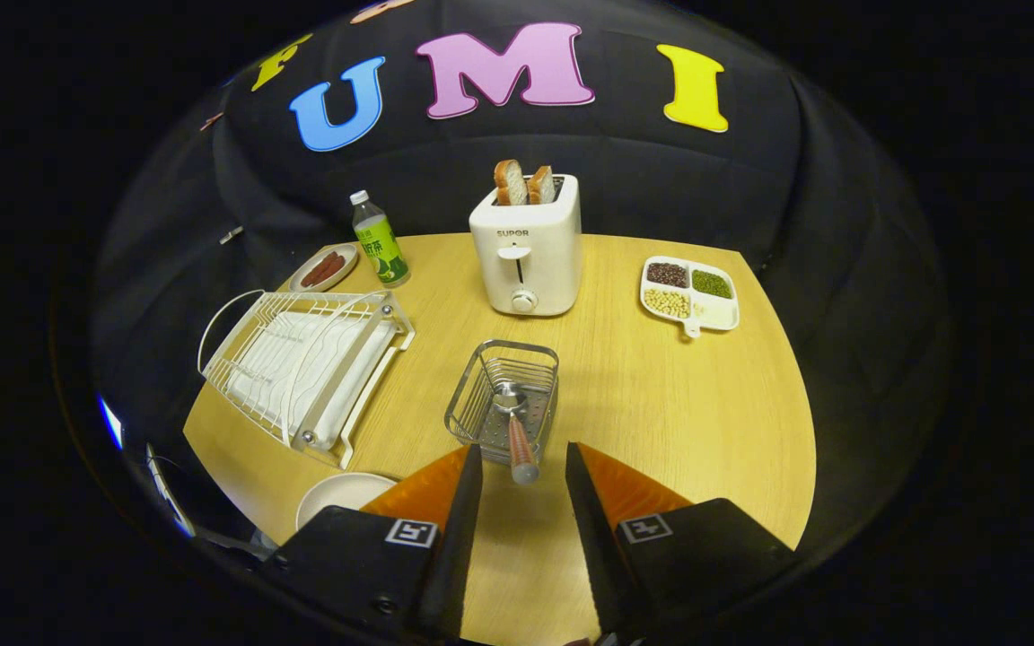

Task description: Take the plate from the dish rack, then take the spoon from the basket and place it into the plate.

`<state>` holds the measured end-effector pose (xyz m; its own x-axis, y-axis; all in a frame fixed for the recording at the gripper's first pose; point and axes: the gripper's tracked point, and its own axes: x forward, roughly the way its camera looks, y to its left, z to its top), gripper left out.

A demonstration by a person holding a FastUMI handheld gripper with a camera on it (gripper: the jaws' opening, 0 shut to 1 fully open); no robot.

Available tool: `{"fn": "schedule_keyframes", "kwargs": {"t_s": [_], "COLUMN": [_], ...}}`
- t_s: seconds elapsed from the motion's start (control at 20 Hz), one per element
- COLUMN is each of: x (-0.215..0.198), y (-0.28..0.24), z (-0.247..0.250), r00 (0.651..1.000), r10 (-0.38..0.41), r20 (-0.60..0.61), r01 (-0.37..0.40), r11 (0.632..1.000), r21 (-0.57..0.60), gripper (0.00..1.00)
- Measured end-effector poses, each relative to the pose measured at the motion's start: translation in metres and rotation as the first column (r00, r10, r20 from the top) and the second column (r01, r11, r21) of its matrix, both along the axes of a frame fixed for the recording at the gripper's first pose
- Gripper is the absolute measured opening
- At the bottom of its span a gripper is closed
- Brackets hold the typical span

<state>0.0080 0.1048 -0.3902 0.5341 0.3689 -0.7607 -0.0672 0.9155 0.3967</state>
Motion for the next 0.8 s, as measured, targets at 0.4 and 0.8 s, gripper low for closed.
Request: {"fn": "schedule_keyframes", "kwargs": {"t_s": [0.4,0.8], "x": [0.009,0.003], "y": [0.005,-0.011], "z": [-0.011,0.047], "r00": [0.999,0.996], "r10": [0.013,-0.046], "r20": [-0.029,0.081], "r01": [-0.013,0.050], "r11": [1.000,0.997], "r21": [-0.020,-0.052], "gripper": [0.13,0.10]}}
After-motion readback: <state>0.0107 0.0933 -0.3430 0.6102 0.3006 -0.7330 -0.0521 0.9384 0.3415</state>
